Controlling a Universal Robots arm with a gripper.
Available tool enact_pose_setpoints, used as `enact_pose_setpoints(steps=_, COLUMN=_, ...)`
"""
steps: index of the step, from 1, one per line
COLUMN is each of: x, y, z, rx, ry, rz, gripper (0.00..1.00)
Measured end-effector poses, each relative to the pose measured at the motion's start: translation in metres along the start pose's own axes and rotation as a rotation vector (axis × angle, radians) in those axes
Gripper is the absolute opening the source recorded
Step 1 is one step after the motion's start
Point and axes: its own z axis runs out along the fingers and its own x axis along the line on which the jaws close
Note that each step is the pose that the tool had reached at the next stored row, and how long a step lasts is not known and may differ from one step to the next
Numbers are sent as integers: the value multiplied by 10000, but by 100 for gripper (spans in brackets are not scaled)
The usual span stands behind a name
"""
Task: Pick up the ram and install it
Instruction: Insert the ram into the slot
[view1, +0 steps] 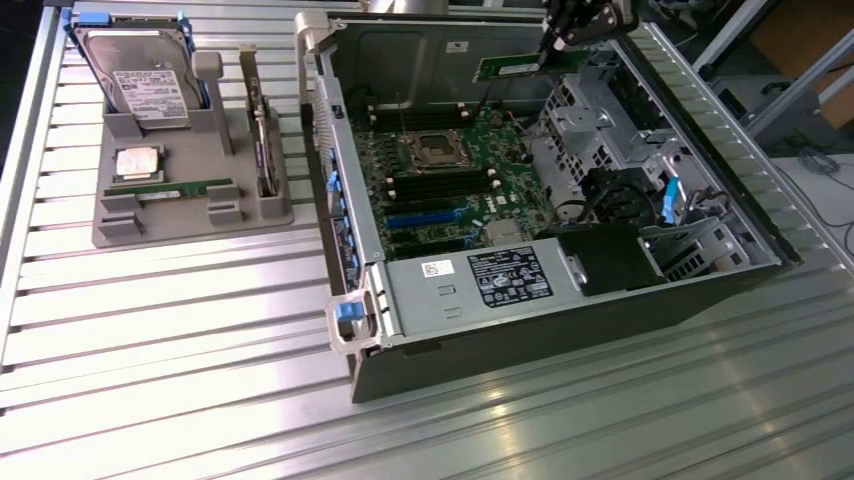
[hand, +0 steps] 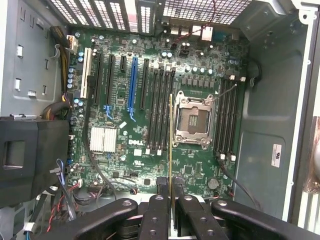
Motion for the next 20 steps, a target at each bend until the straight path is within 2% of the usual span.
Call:
enact_pose_setpoints(steps=2, x=1, y=-1, z=21, rx=-5, ry=42, rz=1, gripper=14)
enact_pose_setpoints(steps=20, x=7, y=-4, z=120, rx=-10, ry=93, rz=3, gripper=14)
